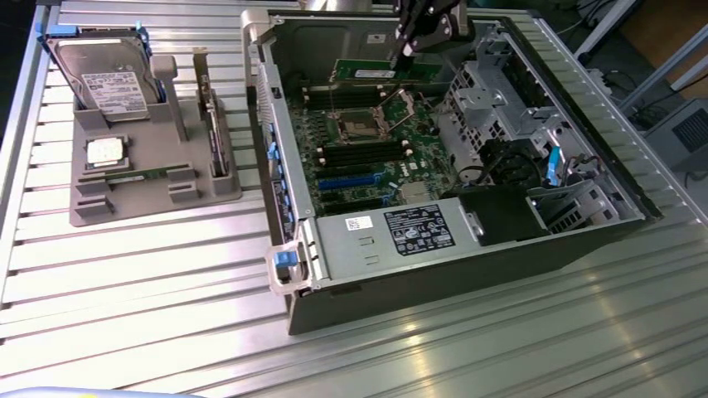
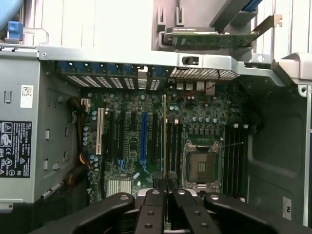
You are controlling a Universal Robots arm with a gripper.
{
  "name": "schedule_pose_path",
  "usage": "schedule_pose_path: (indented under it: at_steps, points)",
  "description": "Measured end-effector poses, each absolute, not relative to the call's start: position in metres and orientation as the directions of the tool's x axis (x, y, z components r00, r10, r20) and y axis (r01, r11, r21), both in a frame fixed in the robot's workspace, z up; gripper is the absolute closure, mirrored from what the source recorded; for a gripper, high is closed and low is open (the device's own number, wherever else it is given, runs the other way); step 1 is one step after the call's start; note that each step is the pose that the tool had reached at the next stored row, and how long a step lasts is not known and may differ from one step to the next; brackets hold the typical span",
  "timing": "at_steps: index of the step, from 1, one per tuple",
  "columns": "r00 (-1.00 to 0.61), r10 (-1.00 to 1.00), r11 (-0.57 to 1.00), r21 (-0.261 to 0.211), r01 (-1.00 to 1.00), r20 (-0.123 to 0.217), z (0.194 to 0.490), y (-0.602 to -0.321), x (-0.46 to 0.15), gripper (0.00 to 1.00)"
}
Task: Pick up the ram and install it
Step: 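Pick up the ram and move it above insertion slot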
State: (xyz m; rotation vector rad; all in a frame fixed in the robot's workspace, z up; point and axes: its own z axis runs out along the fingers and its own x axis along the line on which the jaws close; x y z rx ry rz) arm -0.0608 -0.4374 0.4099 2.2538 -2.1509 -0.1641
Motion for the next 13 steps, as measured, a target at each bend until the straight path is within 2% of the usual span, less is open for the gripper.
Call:
schedule_pose_path:
  at_steps: [13]
  points:
    - [0.052, -0.997, -0.058, 0.097, -0.994, -0.061, 0.409, -0.437, -0.025, 0.88]
